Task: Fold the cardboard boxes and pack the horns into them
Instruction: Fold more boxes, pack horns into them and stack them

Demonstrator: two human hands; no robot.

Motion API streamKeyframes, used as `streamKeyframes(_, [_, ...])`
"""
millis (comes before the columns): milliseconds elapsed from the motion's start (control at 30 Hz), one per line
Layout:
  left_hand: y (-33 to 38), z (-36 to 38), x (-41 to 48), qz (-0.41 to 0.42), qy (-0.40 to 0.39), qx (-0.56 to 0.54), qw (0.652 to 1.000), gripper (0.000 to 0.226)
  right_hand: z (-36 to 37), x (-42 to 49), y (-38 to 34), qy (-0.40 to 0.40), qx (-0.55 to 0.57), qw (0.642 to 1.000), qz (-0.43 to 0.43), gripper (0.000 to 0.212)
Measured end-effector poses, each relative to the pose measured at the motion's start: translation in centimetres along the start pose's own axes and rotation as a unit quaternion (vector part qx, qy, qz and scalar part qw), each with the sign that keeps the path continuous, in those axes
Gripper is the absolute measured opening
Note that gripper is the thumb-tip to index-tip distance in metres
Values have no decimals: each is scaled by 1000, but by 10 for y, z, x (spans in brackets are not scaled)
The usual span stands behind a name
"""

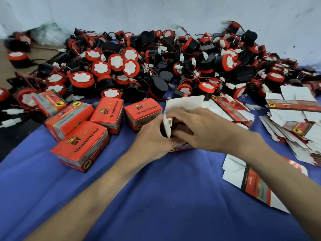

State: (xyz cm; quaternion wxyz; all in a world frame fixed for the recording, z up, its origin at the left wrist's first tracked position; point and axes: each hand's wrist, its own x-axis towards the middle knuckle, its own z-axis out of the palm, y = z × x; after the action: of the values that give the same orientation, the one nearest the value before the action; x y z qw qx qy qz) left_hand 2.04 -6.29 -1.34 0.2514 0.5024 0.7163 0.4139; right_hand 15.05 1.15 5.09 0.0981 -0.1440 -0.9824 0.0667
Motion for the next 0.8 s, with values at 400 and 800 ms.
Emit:
streamKeyframes(400, [-10, -5, 2, 74, -49, -53, 995, 59, -1, 1, -5, -78, 6, 995, 60, 38])
streamKeyframes(800, [-14, -5, 2, 113, -57, -47, 991, 40, 0, 1, -8, -92, -110, 989, 38, 49])
